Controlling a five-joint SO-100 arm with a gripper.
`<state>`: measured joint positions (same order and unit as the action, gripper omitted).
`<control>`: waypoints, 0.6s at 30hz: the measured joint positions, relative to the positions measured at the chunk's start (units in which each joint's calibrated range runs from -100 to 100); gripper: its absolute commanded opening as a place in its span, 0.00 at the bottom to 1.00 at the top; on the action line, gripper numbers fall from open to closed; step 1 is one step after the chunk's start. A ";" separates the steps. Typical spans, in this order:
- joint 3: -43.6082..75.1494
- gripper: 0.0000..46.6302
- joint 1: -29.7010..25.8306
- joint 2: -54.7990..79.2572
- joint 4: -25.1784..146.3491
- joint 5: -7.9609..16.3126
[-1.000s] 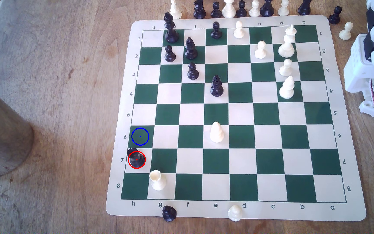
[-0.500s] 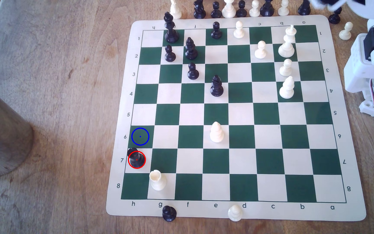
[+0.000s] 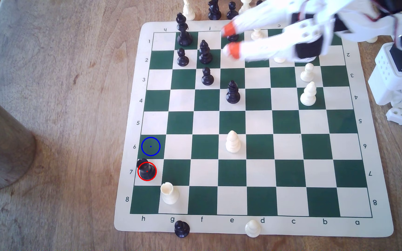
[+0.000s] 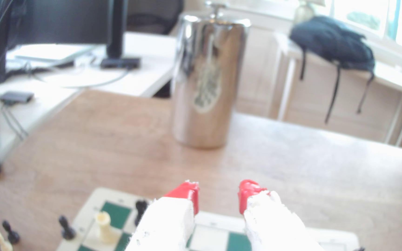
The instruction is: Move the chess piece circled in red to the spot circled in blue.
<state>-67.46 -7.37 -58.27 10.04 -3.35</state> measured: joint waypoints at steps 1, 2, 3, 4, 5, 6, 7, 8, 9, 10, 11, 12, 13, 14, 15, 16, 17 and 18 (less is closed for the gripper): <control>1.81 0.20 -0.37 2.35 0.48 0.00; 3.89 0.19 -0.81 5.36 0.64 0.00; 7.41 0.18 -1.55 11.06 0.64 0.00; 8.59 0.18 -1.84 13.57 0.64 0.00; 9.76 0.19 -2.06 15.50 0.64 0.39; 11.39 0.21 -2.29 17.93 0.64 1.07; 14.82 0.25 -2.73 22.87 0.88 2.25; 16.09 0.28 -2.95 25.05 0.96 2.74; 17.35 0.29 -3.10 26.98 1.20 3.37; 18.89 0.32 -3.24 28.91 1.43 4.00; 20.52 0.38 -3.47 31.00 1.43 4.59; 22.59 0.39 -3.91 34.27 1.59 5.42; 23.32 0.39 -4.13 35.44 1.67 5.81; 24.22 0.39 -4.20 36.61 1.67 6.25; 25.40 0.39 -4.28 38.37 1.75 6.64; 27.65 0.39 -4.57 41.64 1.75 7.03; 28.20 0.39 -4.65 42.82 1.75 7.13; 29.10 0.39 -4.87 44.16 1.75 7.23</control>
<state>-38.36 -12.24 -14.12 11.79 3.88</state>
